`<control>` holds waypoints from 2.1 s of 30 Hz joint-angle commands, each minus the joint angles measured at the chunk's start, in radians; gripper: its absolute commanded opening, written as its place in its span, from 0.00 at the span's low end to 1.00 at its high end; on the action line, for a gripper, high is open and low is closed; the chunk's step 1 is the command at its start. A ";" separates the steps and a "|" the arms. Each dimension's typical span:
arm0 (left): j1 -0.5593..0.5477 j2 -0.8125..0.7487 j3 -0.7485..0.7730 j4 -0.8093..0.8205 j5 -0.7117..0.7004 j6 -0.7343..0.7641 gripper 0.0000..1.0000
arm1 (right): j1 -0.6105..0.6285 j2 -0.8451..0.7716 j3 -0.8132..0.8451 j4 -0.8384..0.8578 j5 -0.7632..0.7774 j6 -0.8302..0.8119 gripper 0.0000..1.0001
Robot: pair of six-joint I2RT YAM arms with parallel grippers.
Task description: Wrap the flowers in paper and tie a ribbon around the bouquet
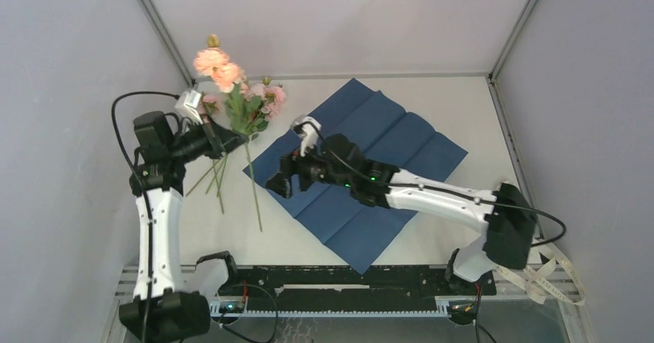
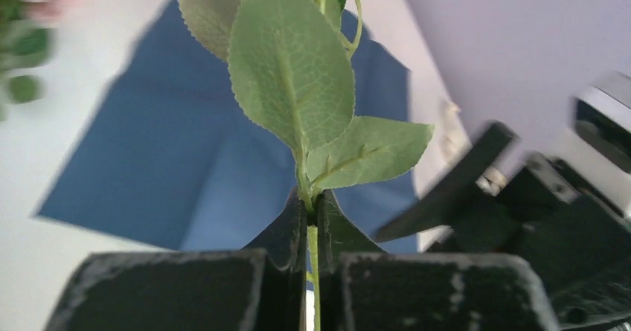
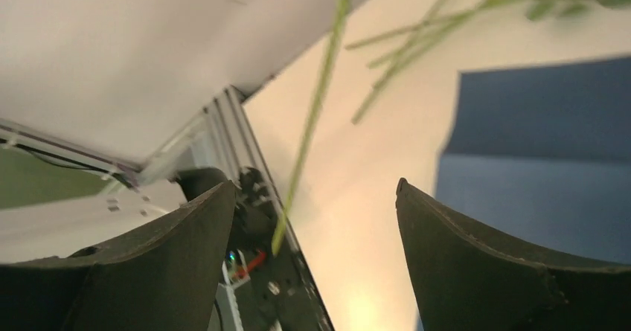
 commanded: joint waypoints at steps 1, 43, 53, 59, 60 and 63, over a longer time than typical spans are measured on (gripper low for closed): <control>-0.123 -0.116 -0.061 0.182 0.063 -0.213 0.00 | 0.017 0.122 0.126 0.203 -0.093 0.069 0.86; -0.013 0.936 0.295 -0.184 -0.852 0.889 0.69 | -0.399 0.267 0.147 -0.636 0.320 -0.016 0.52; -0.013 0.988 0.361 -0.337 -0.845 0.906 0.00 | -0.344 0.186 0.148 -0.655 0.355 -0.013 0.52; 0.019 0.861 0.322 -0.362 -0.690 0.847 0.00 | -0.313 0.107 0.148 -0.702 0.421 -0.032 0.52; 0.032 0.828 0.320 -0.372 -0.629 0.824 0.00 | -0.306 0.094 0.147 -0.712 0.435 -0.034 0.52; 0.070 0.745 0.313 -0.406 -0.487 0.767 0.00 | -0.286 0.060 0.147 -0.739 0.466 -0.040 0.52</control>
